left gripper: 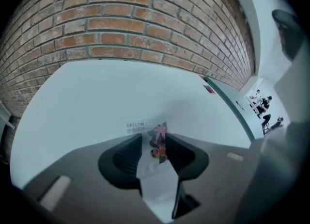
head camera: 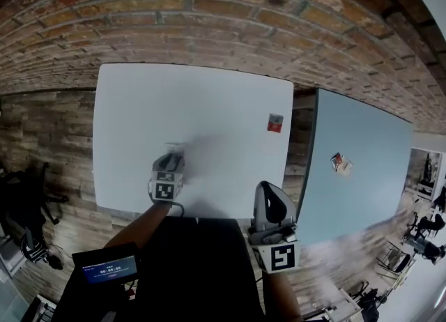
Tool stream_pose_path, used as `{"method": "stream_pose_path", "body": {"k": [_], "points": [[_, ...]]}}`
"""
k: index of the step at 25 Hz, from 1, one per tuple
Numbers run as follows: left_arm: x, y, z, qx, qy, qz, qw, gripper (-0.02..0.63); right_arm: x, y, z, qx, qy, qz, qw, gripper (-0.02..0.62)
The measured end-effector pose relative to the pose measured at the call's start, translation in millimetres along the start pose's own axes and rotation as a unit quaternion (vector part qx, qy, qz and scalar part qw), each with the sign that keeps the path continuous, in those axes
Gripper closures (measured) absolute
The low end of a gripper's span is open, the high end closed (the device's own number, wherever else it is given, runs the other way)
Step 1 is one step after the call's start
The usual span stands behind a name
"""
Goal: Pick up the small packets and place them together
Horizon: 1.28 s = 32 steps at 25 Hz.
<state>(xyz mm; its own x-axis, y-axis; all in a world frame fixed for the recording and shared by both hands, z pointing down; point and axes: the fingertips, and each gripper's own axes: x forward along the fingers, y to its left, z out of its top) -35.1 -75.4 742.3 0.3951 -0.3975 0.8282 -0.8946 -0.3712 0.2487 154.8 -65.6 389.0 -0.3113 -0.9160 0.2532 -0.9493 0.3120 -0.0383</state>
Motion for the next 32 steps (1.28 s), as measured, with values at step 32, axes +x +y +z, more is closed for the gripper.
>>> {"method": "stream_pose_path", "body": {"k": [32], "points": [[-167.8, -96.9, 118.4, 0.006, -0.318, -0.145, 0.9371, 0.604, 98.9, -225.1, -266.0, 0.189, 0.267, -0.133, 0.935, 0.454]]}}
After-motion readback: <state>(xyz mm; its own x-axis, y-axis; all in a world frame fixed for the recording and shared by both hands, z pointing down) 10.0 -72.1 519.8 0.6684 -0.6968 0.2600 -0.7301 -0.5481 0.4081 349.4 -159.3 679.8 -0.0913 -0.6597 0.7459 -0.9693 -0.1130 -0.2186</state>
